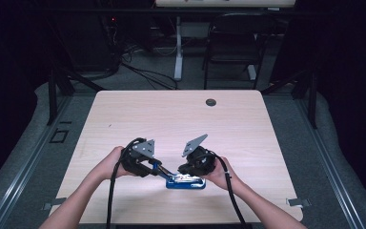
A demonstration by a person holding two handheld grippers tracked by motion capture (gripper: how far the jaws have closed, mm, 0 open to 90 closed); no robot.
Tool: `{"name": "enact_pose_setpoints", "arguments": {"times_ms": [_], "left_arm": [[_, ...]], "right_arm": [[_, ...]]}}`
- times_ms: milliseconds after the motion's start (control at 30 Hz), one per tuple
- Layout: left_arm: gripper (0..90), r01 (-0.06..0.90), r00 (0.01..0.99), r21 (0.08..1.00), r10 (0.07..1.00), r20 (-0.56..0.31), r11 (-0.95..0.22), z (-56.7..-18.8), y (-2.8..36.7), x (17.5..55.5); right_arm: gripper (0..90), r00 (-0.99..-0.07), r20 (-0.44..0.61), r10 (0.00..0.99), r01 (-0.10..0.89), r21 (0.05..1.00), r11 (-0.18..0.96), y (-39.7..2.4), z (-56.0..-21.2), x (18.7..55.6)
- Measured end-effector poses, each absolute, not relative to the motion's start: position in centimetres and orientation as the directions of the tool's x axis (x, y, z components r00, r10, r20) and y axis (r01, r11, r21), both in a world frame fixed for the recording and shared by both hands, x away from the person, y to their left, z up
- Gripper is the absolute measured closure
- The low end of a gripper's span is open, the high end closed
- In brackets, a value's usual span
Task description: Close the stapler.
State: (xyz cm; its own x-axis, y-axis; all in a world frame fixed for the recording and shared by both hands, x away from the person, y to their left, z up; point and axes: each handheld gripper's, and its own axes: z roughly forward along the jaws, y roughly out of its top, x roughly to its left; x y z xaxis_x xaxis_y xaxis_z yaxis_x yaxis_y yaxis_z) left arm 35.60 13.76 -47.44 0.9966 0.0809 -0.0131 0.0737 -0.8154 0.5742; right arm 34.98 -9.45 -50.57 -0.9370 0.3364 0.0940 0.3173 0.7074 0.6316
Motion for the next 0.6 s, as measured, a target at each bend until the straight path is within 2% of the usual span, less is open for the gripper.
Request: {"name": "enact_pose_setpoints", "arguments": {"times_ms": [600], "left_arm": [[65.7, 0.025, 1.000, 0.584, 0.029, -0.001, -0.812, -46.7, 11.7, 35.7]], "right_arm": [[86.3, -0.953, 0.090, 0.291, 0.276, 0.655, 0.703, -8.1, -50.5, 34.4]]}}
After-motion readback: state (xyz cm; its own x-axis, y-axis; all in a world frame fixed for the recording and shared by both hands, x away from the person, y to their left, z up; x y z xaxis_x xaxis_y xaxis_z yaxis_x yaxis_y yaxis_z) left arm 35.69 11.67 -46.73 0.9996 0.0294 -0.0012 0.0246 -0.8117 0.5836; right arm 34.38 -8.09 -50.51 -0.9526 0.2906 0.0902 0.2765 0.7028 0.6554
